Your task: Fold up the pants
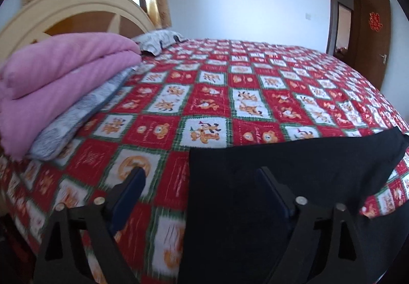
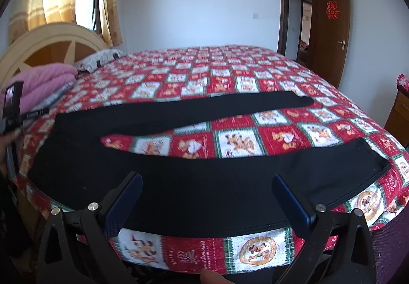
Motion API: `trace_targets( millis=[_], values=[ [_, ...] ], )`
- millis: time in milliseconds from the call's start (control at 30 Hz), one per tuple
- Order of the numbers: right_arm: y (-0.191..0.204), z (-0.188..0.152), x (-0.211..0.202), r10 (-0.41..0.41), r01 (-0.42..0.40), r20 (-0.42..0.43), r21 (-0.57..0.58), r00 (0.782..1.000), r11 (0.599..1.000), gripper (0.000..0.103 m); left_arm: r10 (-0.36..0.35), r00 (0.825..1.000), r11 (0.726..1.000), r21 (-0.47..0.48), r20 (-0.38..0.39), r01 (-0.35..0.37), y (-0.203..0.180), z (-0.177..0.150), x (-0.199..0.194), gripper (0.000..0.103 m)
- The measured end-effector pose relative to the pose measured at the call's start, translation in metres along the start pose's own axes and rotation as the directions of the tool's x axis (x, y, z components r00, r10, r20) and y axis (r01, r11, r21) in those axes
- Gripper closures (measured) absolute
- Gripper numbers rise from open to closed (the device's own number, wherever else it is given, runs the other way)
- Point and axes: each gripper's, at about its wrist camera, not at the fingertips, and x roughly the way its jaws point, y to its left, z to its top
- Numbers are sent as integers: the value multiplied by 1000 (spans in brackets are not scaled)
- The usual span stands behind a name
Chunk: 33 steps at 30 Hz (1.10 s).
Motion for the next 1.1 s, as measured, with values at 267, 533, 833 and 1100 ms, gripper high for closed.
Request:
trace_targets(
  millis=[267, 533, 833, 1100],
  values=[
    [-21, 1, 34, -47, 48, -67, 25, 997, 999, 1, -48, 990, 999, 11, -129, 50, 12, 8, 70, 41],
    [-48, 18, 52, -91, 91, -58, -8, 994, 996, 3, -114, 980, 993, -15, -163, 113, 21, 9, 92, 81],
    [-142, 78, 83, -163, 166, -58, 53, 985, 985, 22, -149, 976, 989, -44, -157, 144, 26, 9, 96, 87],
    [-226, 150, 137, -228, 239, -100, 112, 968, 965, 22, -163, 974, 986, -68, -155, 154, 29, 13, 104, 71]
  ],
)
